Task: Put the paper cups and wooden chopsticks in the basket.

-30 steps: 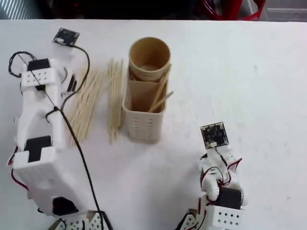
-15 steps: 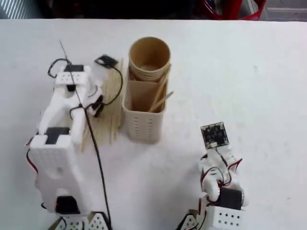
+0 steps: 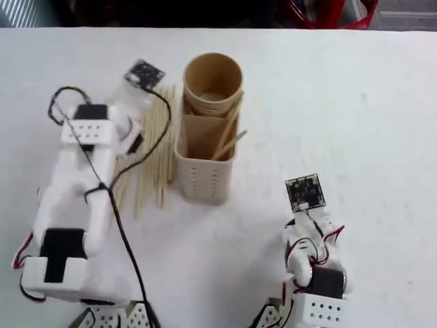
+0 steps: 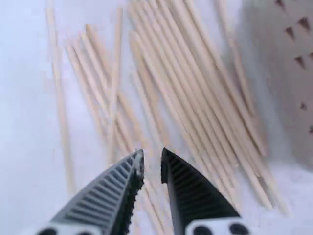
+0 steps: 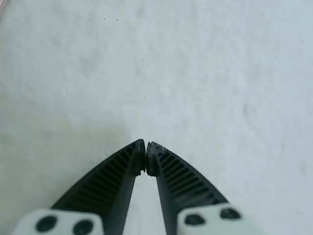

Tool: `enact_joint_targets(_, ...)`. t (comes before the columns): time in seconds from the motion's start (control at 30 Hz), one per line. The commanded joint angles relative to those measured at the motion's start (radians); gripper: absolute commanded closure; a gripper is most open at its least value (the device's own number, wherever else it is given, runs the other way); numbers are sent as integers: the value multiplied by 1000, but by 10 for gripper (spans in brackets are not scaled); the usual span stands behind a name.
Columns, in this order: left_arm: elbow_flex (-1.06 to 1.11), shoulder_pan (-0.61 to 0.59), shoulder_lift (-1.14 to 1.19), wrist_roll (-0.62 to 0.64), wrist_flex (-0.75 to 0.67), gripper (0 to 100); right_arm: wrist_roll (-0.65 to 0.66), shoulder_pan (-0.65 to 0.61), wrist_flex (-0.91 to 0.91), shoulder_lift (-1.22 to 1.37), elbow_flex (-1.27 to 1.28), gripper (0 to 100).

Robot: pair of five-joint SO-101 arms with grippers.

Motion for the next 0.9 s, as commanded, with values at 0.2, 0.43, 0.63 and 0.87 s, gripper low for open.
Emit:
enact_joint_targets(0.2, 34, 159, 168, 43, -192, 867, -2, 5, -12, -2, 9, 981)
enact_joint_targets(0.43, -140, 8, 358, -28, -48, 883, -2, 5, -12, -2, 9, 981)
enact_joint_targets(0.63, -146, -91, 361, -106, -9, 891, -2, 5, -12, -2, 9, 981)
enact_joint_targets(0.87, -147, -76, 300, -155, 41, 891, -2, 5, -12, -2, 9, 981)
